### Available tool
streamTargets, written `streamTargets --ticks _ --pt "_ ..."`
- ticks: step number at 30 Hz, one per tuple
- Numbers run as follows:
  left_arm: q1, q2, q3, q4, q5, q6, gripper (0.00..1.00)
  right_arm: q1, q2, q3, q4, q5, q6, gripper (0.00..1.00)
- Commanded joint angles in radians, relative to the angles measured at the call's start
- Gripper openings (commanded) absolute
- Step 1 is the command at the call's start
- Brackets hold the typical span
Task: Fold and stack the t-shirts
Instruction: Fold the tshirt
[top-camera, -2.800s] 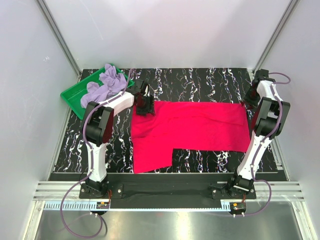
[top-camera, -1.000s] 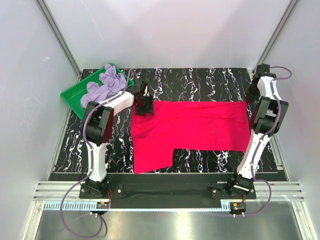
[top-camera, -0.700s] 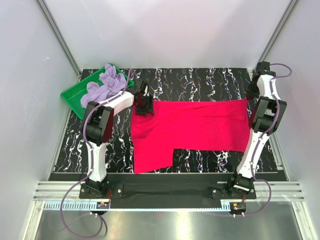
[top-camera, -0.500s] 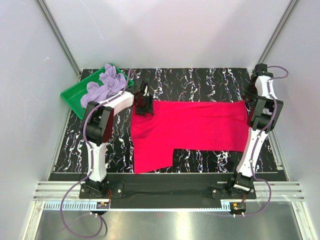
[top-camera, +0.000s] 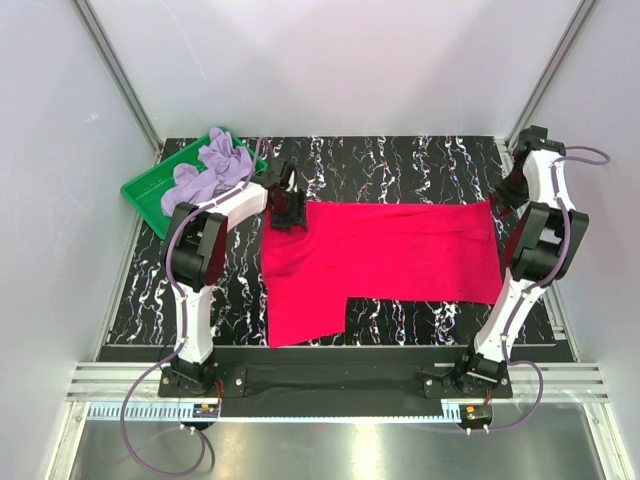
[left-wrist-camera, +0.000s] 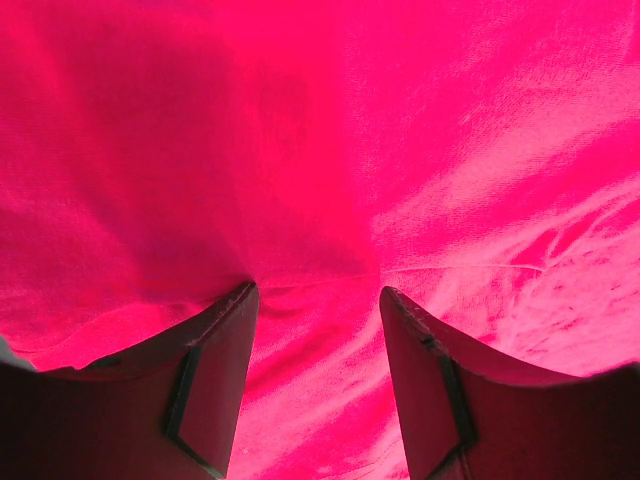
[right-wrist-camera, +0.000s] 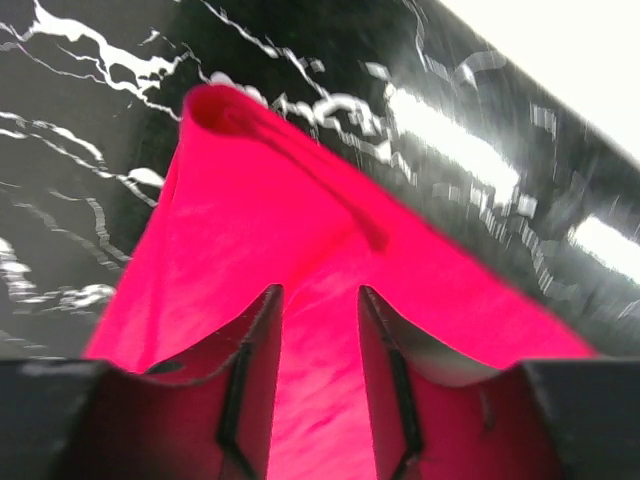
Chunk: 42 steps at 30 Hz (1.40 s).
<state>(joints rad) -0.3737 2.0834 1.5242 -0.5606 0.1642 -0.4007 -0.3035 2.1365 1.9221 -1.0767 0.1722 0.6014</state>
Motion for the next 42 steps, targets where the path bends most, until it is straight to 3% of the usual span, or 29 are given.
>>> streamTargets --ticks 1,11,20,28,35,38,42 --pt "0.010 -0.006 0.021 -0.035 -0.015 0.005 0.59 -0.017 -0.061 -0.067 -0.028 -0.032 0.276 0.41" --pt "0.010 -0.017 0.001 -0.024 -0.009 0.007 0.59 -0.043 -0.029 -0.182 0.138 -0.169 0.468 0.43" --pt "0.012 -0.016 0.007 -0.030 -0.008 0.016 0.59 -0.045 -0.004 -0.202 0.110 -0.161 0.552 0.52" --pt "0.012 -0.008 0.014 -0.033 -0.005 0.020 0.59 -0.048 -0.006 -0.253 0.086 -0.154 0.627 0.53" --pt "0.018 -0.005 0.011 -0.033 -0.002 0.023 0.59 -0.051 0.010 -0.304 0.092 -0.169 0.672 0.42" --pt "0.022 -0.006 0.010 -0.033 -0.003 0.026 0.59 -0.055 0.016 -0.313 0.106 -0.171 0.675 0.32" --pt "0.027 -0.008 0.001 -0.027 -0.002 0.026 0.59 -0.055 0.016 -0.203 0.049 -0.116 0.629 0.16"
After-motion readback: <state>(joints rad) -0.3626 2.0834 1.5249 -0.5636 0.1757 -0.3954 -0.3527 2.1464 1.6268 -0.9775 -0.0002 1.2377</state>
